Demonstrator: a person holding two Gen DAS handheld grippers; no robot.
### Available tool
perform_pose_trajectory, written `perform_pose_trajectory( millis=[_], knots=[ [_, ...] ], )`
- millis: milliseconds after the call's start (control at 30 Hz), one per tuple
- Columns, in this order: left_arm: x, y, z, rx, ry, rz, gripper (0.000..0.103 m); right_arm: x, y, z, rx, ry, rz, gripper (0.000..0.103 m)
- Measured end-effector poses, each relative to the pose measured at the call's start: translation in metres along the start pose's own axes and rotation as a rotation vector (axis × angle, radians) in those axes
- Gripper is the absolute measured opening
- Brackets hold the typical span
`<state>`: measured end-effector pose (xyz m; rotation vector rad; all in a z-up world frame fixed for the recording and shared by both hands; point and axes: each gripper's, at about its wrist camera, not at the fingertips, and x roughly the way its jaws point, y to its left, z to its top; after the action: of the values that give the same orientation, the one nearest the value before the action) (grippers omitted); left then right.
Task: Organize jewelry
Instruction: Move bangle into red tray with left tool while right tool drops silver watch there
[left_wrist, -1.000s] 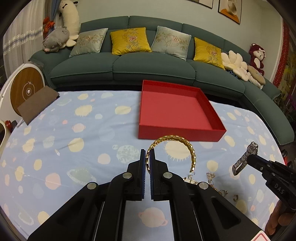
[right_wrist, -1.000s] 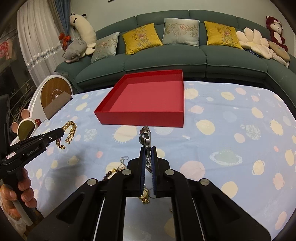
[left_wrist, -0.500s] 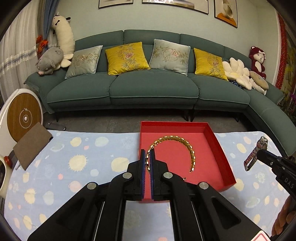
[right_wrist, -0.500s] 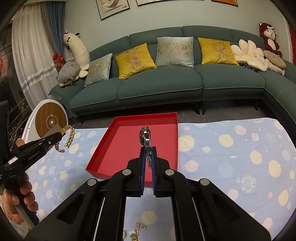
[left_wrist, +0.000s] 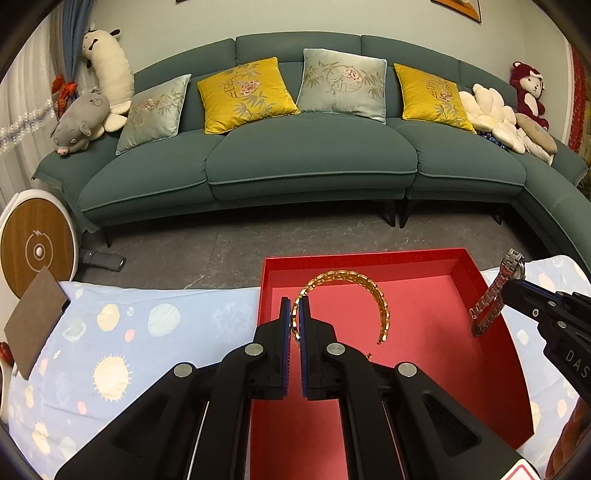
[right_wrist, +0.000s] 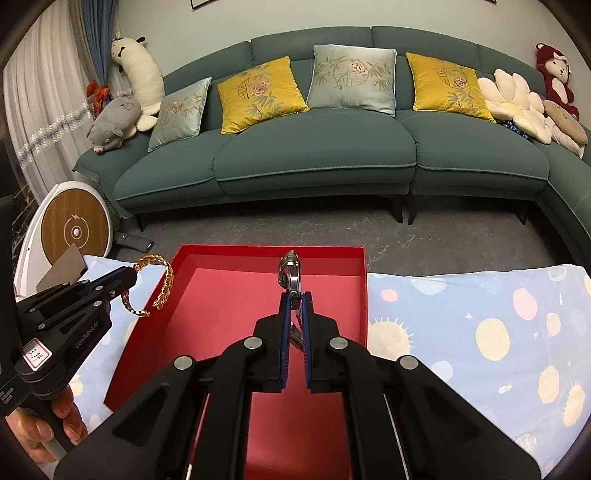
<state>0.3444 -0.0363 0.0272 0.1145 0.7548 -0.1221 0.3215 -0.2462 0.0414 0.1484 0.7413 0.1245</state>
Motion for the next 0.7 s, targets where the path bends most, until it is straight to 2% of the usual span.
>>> perform_pose_trajectory(
  millis=[200,433,500,633,700],
  knots=[
    [0.025,-0.001,0.001,-0.003,0.037,0.007,0.004,0.031,-0.006,0.004,0.003,0.051,-0.006,0.005],
    [0.038,-0.002,-0.005,-0.004,0.051,0.03,0.009,0.046,-0.01,-0.001,-0.008,0.082,-0.028,0.006],
    [0.04,0.0,-0.007,-0.006,0.055,0.034,0.012,0.048,-0.012,-0.001,-0.003,0.077,-0.032,0.007],
    [0.037,0.007,-0.007,-0.044,0.038,0.025,0.027,0.046,-0.016,-0.002,0.011,0.054,-0.034,0.009],
    [0.032,0.011,-0.005,-0.05,0.022,0.027,0.028,0.041,-0.019,-0.001,0.022,0.035,-0.032,0.009]
  ],
)
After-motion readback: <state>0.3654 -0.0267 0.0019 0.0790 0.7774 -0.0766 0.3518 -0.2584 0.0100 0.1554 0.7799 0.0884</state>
